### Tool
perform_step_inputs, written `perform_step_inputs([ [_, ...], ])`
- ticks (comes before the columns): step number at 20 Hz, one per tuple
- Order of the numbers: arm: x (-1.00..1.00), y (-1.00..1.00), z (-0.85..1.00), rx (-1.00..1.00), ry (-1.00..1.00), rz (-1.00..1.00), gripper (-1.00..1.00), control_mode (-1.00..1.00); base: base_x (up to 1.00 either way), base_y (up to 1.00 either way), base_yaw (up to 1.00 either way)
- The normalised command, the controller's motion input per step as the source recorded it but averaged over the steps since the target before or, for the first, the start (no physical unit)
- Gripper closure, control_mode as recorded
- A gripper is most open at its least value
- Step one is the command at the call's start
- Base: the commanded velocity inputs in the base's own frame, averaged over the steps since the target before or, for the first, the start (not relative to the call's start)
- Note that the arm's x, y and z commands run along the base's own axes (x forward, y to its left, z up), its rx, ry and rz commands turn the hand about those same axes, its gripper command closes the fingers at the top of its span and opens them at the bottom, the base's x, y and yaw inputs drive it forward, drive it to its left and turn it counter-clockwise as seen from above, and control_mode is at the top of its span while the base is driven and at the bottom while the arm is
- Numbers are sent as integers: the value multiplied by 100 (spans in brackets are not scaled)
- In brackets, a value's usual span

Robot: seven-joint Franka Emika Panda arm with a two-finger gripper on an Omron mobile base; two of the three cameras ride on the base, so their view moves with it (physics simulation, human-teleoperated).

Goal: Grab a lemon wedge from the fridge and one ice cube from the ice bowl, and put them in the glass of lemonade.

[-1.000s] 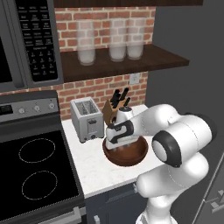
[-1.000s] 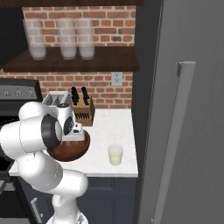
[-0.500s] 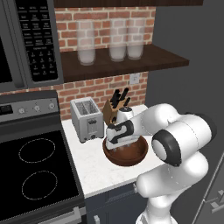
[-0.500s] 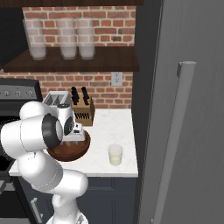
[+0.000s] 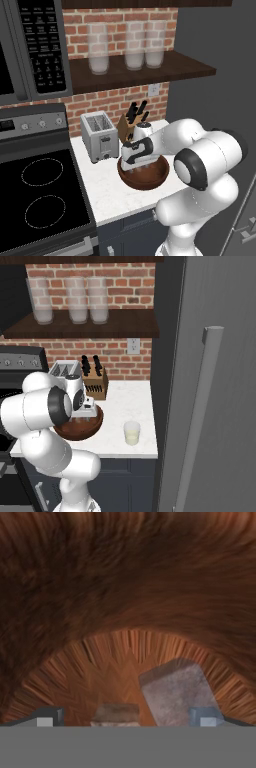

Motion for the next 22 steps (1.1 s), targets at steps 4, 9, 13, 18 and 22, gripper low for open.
perform_step_inputs([
  [4,-8,0,-7,0,0,0,-100,-100,0,0,0],
  [9,-1,0,0,0,0,0,-100,-100,0,0,0],
  [13,-12,-1,-4,0,-2,0,-100,-100,0,0,0],
  [18,-24,-2,0,0,-8,0,-100,-100,0,0,0],
  [22,-1,0,0,0,-4,0,-100,-100,0,0,0],
])
